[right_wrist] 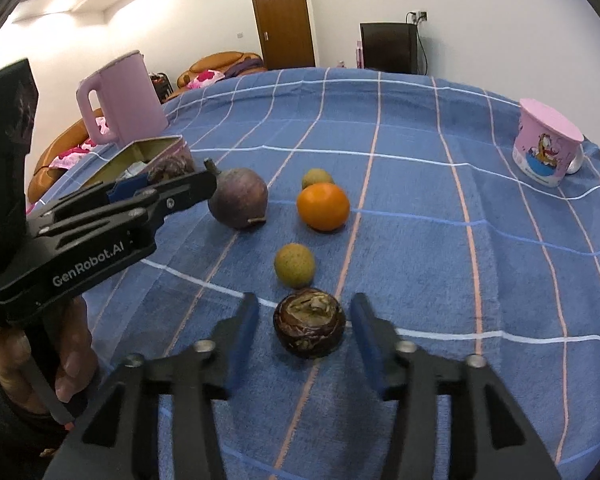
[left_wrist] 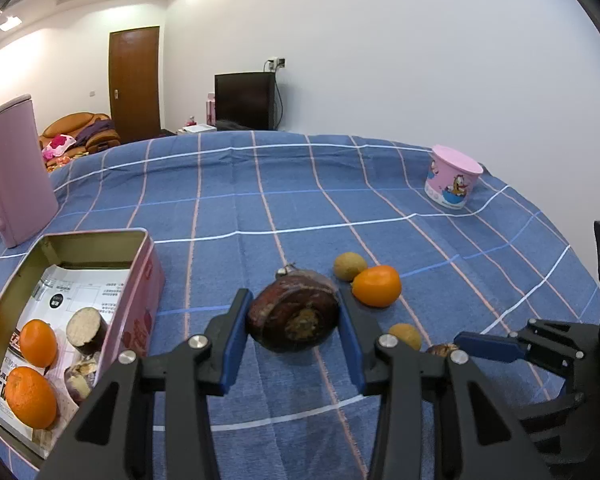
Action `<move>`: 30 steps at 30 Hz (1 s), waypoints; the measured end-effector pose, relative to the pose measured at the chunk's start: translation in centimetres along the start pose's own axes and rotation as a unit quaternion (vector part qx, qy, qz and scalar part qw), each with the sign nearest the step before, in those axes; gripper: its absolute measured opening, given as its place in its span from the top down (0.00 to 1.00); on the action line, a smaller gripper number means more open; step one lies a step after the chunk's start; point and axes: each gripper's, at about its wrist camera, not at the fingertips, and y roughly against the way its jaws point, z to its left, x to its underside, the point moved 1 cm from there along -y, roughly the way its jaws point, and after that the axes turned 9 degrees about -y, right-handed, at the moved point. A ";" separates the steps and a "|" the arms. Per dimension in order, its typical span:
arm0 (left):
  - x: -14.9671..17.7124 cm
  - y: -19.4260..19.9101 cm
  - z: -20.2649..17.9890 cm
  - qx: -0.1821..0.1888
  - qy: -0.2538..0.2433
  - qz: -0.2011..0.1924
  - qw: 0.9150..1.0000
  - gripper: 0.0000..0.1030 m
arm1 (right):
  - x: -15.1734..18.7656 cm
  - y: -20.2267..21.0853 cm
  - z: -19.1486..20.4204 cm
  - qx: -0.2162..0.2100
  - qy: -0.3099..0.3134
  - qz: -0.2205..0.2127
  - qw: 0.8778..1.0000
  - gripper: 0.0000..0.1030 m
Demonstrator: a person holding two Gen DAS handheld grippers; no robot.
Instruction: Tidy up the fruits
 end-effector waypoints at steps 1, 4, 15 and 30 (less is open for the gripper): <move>0.0 0.0 0.0 0.000 0.000 0.000 1.000 0.57 | 0.0 0.0 0.1 0.001 0.000 -0.003 1.000 0.50; 0.0 0.1 0.0 0.001 0.000 -0.001 1.000 0.57 | -0.1 -0.1 -0.1 -0.001 -0.007 -0.001 1.000 0.50; -0.1 0.4 0.1 0.000 0.003 -0.010 1.000 0.57 | 0.3 -0.5 0.3 0.015 0.012 -0.008 1.000 0.61; 0.0 1.8 -0.3 -0.032 -0.008 -0.045 0.998 0.57 | -0.6 2.6 1.2 0.011 0.018 -0.111 0.994 0.61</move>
